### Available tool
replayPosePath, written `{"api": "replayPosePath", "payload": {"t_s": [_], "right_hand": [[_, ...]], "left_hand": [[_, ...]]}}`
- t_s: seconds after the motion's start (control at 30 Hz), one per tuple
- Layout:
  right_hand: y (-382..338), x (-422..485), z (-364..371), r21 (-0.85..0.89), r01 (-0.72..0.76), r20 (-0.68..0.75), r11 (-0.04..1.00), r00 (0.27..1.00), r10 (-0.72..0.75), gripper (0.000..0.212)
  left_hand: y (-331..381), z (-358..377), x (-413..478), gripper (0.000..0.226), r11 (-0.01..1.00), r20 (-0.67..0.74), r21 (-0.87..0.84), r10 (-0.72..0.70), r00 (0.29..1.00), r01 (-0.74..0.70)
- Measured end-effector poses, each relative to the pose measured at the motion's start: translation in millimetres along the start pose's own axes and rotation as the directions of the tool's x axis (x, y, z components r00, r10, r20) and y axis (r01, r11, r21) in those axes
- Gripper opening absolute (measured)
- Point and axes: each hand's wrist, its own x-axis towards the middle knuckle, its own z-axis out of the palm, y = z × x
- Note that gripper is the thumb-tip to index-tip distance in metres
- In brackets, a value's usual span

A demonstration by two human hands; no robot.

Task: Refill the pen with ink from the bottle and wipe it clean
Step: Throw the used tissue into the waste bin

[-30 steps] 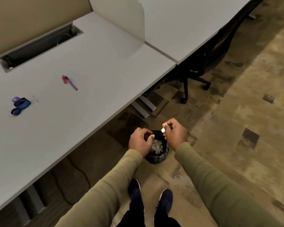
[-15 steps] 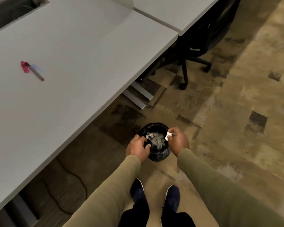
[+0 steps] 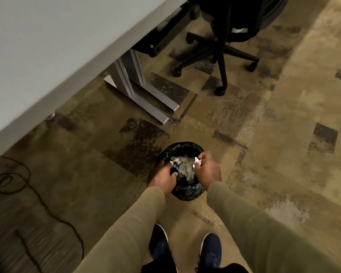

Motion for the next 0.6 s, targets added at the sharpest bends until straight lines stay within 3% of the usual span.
{"api": "replayPosePath", "payload": {"t_s": [0.2,0.3,0.37,0.6], "right_hand": [[32.3,38.6,46.0,-0.005,0.001,0.001,1.000,1.000,-0.001,0.017],[44.6,50.6,61.0,-0.026,-0.016,0.038,1.000,0.999,0.017,0.050],[50.3,55.1,65.7,-0.022,-0.023,0.042,1.000,0.999,0.024,0.059],[53.5,49.2,60.8,-0.100,0.034,0.054,0.994,0.998,-0.029,0.056]], "left_hand": [[-25.0,37.9,42.7,0.041,0.987,-0.057,0.156,0.047,0.997,-0.038],[-30.4,48.1,53.7,0.039,0.981,-0.066,0.191,0.058,0.996,-0.044],[-33.7,52.8,57.7,0.035,0.980,-0.060,0.194,0.053,0.997,-0.040],[-31.1,50.5,53.1,0.035,0.985,-0.078,0.155,0.092,0.993,-0.079]]}}
